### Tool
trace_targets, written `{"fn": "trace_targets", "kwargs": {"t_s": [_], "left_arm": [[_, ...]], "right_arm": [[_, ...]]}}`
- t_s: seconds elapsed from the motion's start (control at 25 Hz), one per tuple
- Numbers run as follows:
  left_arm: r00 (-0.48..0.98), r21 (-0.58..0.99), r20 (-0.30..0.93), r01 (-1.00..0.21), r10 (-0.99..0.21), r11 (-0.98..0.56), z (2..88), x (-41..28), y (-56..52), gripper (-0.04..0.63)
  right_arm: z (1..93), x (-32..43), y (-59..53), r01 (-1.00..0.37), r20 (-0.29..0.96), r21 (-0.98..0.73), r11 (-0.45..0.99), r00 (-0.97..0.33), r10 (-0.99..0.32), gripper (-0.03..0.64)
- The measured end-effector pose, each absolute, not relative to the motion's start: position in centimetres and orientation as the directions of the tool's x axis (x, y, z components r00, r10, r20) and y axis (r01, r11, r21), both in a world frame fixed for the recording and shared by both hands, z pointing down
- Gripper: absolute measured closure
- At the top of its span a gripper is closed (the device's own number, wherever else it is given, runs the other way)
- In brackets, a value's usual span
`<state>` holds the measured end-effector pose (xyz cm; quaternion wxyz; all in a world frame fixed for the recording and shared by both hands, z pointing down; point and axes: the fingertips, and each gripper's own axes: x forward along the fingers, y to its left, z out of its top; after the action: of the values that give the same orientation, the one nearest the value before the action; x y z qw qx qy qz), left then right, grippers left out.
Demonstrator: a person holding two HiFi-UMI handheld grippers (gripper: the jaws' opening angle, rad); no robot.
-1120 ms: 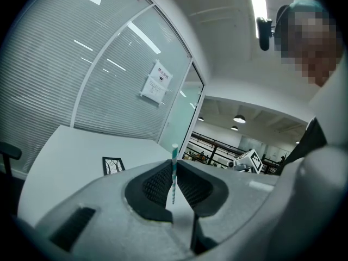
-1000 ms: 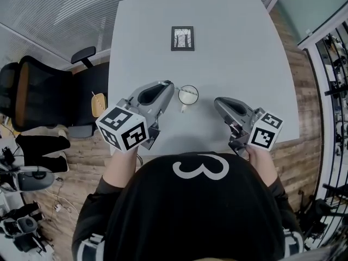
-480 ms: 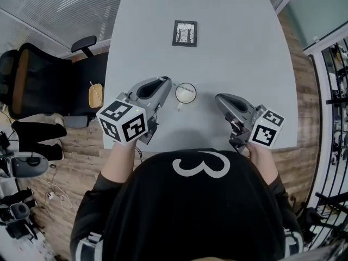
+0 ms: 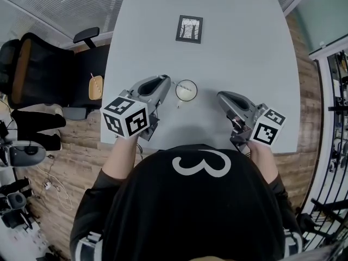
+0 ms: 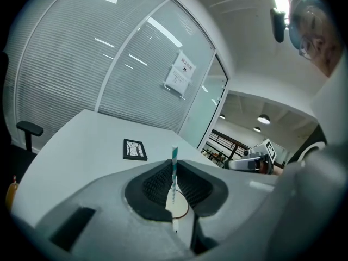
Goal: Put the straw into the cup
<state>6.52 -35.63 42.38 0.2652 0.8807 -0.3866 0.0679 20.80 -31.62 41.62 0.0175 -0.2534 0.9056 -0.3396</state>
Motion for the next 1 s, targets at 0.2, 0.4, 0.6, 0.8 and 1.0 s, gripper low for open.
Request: {"fn": "trace_targets", "kwargs": {"t_s": [0.2, 0.4, 0.6, 0.8, 1.0], "left_arm": [[0.675, 0.430, 0.351, -0.732, -0.649, -0.528, 44.1, 6.5, -35.5, 0.560], [0.668, 0.452, 0.361, -0.735, -0.650, -0.505, 45.3, 6.5, -35.5, 0.560], [0.670, 0.476, 0.372, -0.732, -0.642, -0.488, 46.5, 6.8, -35.2, 0.560], [0.663, 0.489, 0.377, -0.735, -0.646, -0.469, 47.4, 7.0, -35.2, 0.560], [0.659, 0.501, 0.373, -0.736, -0.653, -0.456, 47.7, 7.0, -35.1, 0.561]], "right_arm": [[42.1, 21.0, -31.8, -0.437, 0.145, -0.629, 0.643, -0.878, -0.455, 0.601], [42.7, 20.8, -32.0, -0.431, 0.155, -0.631, 0.645, -0.885, -0.440, 0.601], [43.2, 20.9, -32.0, -0.430, 0.168, -0.638, 0.639, -0.887, -0.430, 0.601], [44.0, 21.2, -32.0, -0.430, 0.179, -0.643, 0.634, -0.889, -0.421, 0.601], [44.3, 21.0, -31.8, -0.426, 0.188, -0.647, 0.632, -0.893, -0.409, 0.601]]}}
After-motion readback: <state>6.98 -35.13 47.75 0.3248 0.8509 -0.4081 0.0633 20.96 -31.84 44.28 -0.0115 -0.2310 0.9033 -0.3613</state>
